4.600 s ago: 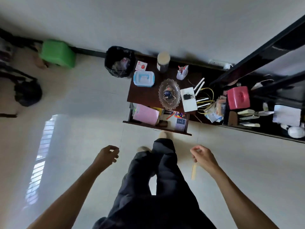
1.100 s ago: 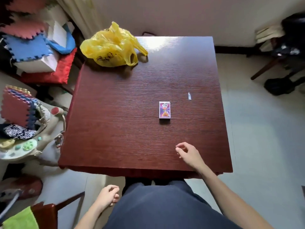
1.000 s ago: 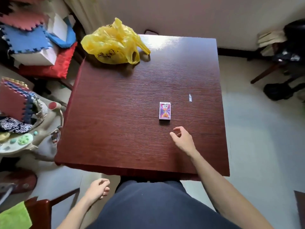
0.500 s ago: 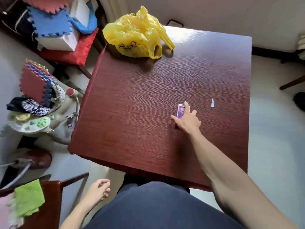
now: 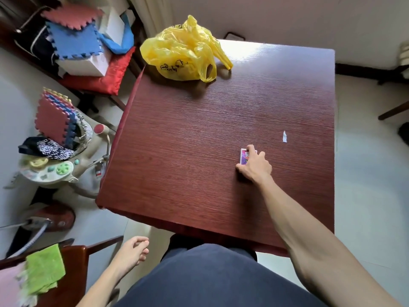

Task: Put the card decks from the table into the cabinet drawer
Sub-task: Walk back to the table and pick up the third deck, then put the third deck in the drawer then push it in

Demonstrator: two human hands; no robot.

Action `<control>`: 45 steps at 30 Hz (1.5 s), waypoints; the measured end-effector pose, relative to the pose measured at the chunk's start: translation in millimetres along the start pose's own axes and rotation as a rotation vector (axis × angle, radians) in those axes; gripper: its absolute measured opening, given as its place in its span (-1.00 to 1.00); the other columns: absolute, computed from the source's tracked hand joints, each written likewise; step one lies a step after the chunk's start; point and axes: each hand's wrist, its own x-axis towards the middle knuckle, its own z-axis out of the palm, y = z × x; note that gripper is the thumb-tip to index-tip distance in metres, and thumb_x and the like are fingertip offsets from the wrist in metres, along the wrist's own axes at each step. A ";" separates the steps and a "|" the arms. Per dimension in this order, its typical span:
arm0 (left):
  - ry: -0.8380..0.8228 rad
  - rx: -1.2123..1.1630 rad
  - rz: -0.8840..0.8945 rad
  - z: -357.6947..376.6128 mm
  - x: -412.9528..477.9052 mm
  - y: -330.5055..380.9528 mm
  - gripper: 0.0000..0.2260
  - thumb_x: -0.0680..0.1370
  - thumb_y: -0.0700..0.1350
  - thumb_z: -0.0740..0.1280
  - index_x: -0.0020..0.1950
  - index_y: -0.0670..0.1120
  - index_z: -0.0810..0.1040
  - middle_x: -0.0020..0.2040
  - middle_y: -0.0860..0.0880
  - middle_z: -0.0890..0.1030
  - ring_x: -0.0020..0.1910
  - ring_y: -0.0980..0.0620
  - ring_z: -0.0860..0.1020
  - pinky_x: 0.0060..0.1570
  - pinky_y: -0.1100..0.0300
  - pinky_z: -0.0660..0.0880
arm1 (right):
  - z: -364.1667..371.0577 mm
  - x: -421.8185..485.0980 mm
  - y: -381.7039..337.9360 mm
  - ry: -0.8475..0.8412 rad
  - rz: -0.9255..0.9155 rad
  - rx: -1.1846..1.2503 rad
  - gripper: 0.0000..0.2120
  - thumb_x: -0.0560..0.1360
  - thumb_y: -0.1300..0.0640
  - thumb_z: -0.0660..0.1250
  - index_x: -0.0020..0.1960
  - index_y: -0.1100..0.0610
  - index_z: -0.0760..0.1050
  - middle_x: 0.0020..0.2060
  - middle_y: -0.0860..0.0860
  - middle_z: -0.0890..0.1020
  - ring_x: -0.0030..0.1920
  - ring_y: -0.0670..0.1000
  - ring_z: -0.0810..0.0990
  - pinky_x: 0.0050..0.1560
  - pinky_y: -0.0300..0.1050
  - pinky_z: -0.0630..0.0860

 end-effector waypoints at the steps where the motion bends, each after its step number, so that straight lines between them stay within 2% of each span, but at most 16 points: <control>1: 0.000 -0.001 0.010 1.8 -0.1 1.7 -0.93 0.60 -0.17 0.30 0.03 -0.11 0.57 -0.23 -0.15 0.60 -0.46 0.06 0.47 -0.45 0.27 0.31 | 1.5 -5.0 4.1 0.006 -0.003 0.013 -0.37 0.41 -0.12 0.43 0.38 -0.02 0.26 0.22 0.20 0.43 0.06 0.32 0.61 0.08 0.13 0.50; 7: -0.003 0.055 0.016 13.6 -7.7 -3.2 -0.92 0.59 -0.18 0.30 0.03 -0.10 0.58 -0.24 -0.15 0.60 -0.45 0.02 0.49 -0.53 0.31 0.29 | 11.0 -35.9 29.5 0.096 -0.048 0.073 -0.36 0.41 -0.12 0.43 0.34 0.11 0.25 0.28 0.11 0.40 0.04 0.32 0.62 0.02 0.14 0.52; 11: -0.028 0.085 0.000 17.1 -14.4 -10.6 -0.91 0.61 -0.20 0.28 0.05 -0.15 0.57 -0.26 -0.15 0.57 -0.47 0.03 0.44 -0.52 0.30 0.26 | 17.7 -51.8 44.0 0.058 -0.066 0.187 -0.35 0.43 -0.16 0.43 0.37 0.05 0.25 0.25 0.05 0.48 0.12 0.22 0.61 0.12 0.14 0.49; 14: -0.037 0.122 -0.014 19.3 -16.3 -11.4 -0.91 0.61 -0.22 0.27 0.06 -0.18 0.55 -0.27 -0.15 0.55 -0.49 0.04 0.41 -0.56 0.32 0.25 | 24.8 -68.5 55.8 0.024 -0.020 0.488 -0.31 0.40 -0.20 0.46 0.42 -0.03 0.28 0.26 0.01 0.47 0.13 0.03 0.55 0.16 0.02 0.49; 16: -0.053 0.139 -0.004 21.2 -15.6 -8.8 -0.91 0.61 -0.22 0.26 0.05 -0.18 0.55 -0.28 -0.15 0.54 -0.50 0.05 0.40 -0.59 0.34 0.25 | 28.6 -86.0 65.4 0.015 0.035 0.727 -0.36 0.40 -0.18 0.48 0.39 -0.10 0.34 0.22 0.03 0.51 0.11 -0.03 0.55 0.14 0.01 0.53; 18: -0.083 0.170 0.012 23.1 -13.8 -5.9 -0.91 0.62 -0.22 0.26 0.05 -0.18 0.54 -0.29 -0.14 0.53 -0.51 0.06 0.39 -0.60 0.35 0.25 | 33.5 -108.6 76.6 -0.009 0.094 0.939 -0.49 0.45 -0.10 0.48 0.35 -0.15 0.38 0.17 0.04 0.60 0.02 -0.08 0.63 -0.05 -0.02 0.64; 20: -0.119 0.219 0.021 23.3 -9.2 -5.7 -0.91 0.62 -0.22 0.25 0.05 -0.17 0.53 -0.29 -0.13 0.52 -0.53 0.07 0.39 -0.59 0.34 0.24 | 40.6 -137.5 88.3 -0.051 0.178 1.122 -0.54 0.51 -0.03 0.43 0.37 -0.14 0.40 0.11 0.03 0.65 -0.19 -0.14 0.62 -0.31 -0.19 0.58; 22: -0.162 0.278 0.034 19.3 -3.1 -7.2 -0.90 0.63 -0.22 0.23 0.07 -0.18 0.52 -0.30 -0.12 0.51 -0.54 0.07 0.38 -0.57 0.33 0.22 | 50.3 -172.1 97.5 -0.097 0.279 1.302 -0.61 0.52 0.01 0.33 0.34 -0.14 0.41 0.08 0.07 0.64 -0.28 -0.10 0.59 -0.36 -0.22 0.51; 24: -0.203 0.329 0.041 13.2 4.9 -9.0 -0.90 0.64 -0.23 0.21 0.09 -0.21 0.50 -0.33 -0.13 0.49 -0.55 0.07 0.37 -0.57 0.34 0.19 | 63.5 -208.8 105.6 -0.121 0.393 1.525 -0.67 0.55 0.08 0.21 0.29 -0.12 0.46 0.08 0.11 0.64 -0.21 0.01 0.62 -0.38 -0.19 0.52; 26: -0.237 0.400 0.058 8.7 16.1 -9.1 -0.90 0.64 -0.25 0.20 0.07 -0.22 0.49 -0.37 -0.12 0.48 -0.59 0.08 0.36 -0.60 0.36 0.19 | 79.9 -247.4 114.8 -0.104 0.463 1.736 -0.62 0.56 0.11 0.14 0.33 -0.06 0.49 0.09 0.20 0.68 -0.18 0.07 0.63 -0.38 -0.16 0.50; 29: -0.290 0.602 0.105 8.8 35.0 -4.9 -0.92 0.63 -0.26 0.20 0.02 -0.20 0.49 -0.42 -0.10 0.47 -0.65 0.11 0.35 -0.66 0.41 0.18 | 110.5 -309.0 127.2 0.030 0.524 1.933 -0.61 0.57 0.01 0.13 0.30 0.11 0.53 -0.01 0.23 0.72 -0.27 0.07 0.61 -0.36 -0.13 0.39; 32: -0.340 0.837 0.155 24.3 41.4 4.4 -0.91 0.62 -0.27 0.21 -0.02 -0.20 0.49 -0.44 -0.11 0.44 -0.66 0.09 0.34 -0.64 0.43 0.18 | 151.0 -372.2 137.8 0.254 0.657 2.034 -0.63 0.60 -0.15 0.17 0.17 0.09 0.57 -0.17 0.14 0.73 -0.39 0.00 0.54 -0.46 -0.21 0.36; 36: -0.401 1.156 0.303 82.0 19.1 22.5 -0.85 0.58 -0.25 0.22 -0.17 -0.17 0.50 -0.37 -0.11 0.51 -0.54 0.03 0.40 -0.53 0.32 0.23 | 206.1 -453.6 147.2 0.539 0.763 2.204 -0.60 0.53 -0.23 0.33 0.12 0.08 0.58 -0.15 0.18 0.68 -0.41 0.02 0.47 -0.48 -0.18 0.32; 39: -0.501 1.291 0.456 150.2 -14.4 27.8 -0.88 0.57 -0.25 0.23 -0.12 -0.17 0.53 -0.38 -0.12 0.53 -0.52 0.03 0.43 -0.56 0.29 0.31 | 241.5 -504.2 153.1 0.723 0.860 2.304 -0.56 0.48 -0.27 0.38 0.09 0.09 0.60 -0.12 0.20 0.68 -0.43 0.01 0.48 -0.46 -0.17 0.31; 42: -0.653 1.381 0.575 222.6 -59.3 24.5 -0.90 0.59 -0.26 0.22 -0.03 -0.18 0.52 -0.35 -0.12 0.53 -0.50 0.03 0.44 -0.61 0.31 0.34 | 270.2 -543.3 162.4 0.846 0.996 2.328 -0.50 0.52 -0.30 0.31 0.21 0.06 0.60 0.01 0.19 0.72 -0.26 0.05 0.58 -0.28 -0.11 0.39; 45: -0.762 1.476 0.694 290.0 -104.5 16.8 -0.87 0.60 -0.26 0.22 0.07 -0.22 0.54 -0.29 -0.14 0.56 -0.47 0.04 0.46 -0.59 0.35 0.36 | 291.3 -575.9 179.2 0.956 1.144 2.329 -0.49 0.51 -0.32 0.30 0.22 0.04 0.61 0.09 0.19 0.73 -0.03 0.10 0.63 -0.10 -0.05 0.48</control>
